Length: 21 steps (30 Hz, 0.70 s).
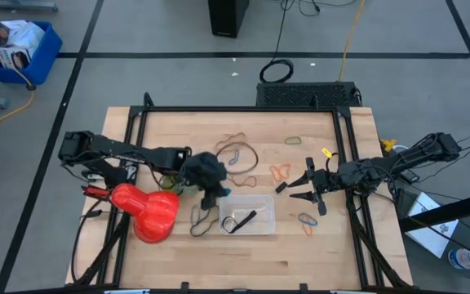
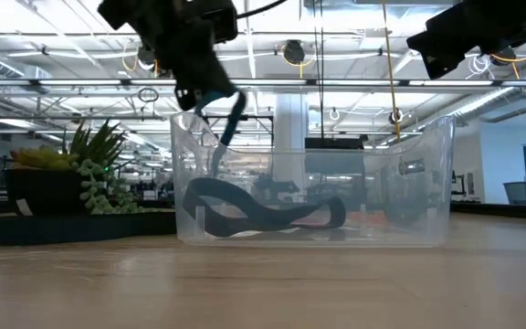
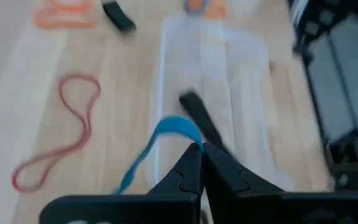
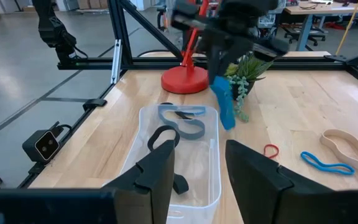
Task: Pick and place rubber bands into bin
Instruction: Put the blue rubber band into the bin
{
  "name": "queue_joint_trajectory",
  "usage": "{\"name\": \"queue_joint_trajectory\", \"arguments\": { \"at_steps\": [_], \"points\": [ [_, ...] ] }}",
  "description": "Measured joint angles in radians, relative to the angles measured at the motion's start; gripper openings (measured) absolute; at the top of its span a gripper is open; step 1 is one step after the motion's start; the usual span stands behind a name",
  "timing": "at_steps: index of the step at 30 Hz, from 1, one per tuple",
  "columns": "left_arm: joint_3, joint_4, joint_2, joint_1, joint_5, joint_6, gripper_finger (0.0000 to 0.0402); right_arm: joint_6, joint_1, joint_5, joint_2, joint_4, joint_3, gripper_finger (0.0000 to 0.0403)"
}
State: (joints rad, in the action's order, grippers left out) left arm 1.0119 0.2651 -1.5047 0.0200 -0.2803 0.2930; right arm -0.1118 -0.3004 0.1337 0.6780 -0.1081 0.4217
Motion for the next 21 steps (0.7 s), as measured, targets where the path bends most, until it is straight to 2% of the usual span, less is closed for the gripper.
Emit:
{"name": "queue_joint_trajectory", "arguments": {
  "at_steps": [3, 10, 13, 16, 21],
  "points": [
    [0.0, -0.057, -0.003, -0.035, -0.037, 0.068, 0.0005, -0.007, 0.0, 0.0, 0.0, -0.002, 0.0, 0.0141],
    [0.0, -0.387, -0.003, -0.103, -0.369, 0.245, 0.001, -0.006, 0.0, 0.0, 0.0, -0.024, 0.0, 0.0141],
    [0.0, -0.543, -0.003, -0.098, -0.467, 0.325, 0.0006, 0.002, 0.0, 0.0, 0.0, -0.041, 0.0, 0.0141],
    [0.0, -0.635, -0.002, -0.081, -0.512, 0.391, 0.0009, 0.004, 0.0, 0.0, 0.0, -0.046, 0.0, 0.0141],
    [0.0, -0.604, -0.002, -0.061, -0.516, 0.394, 0.0006, 0.004, 0.0, 0.0, 0.0, -0.045, 0.0, 0.0141]
  ]
}}
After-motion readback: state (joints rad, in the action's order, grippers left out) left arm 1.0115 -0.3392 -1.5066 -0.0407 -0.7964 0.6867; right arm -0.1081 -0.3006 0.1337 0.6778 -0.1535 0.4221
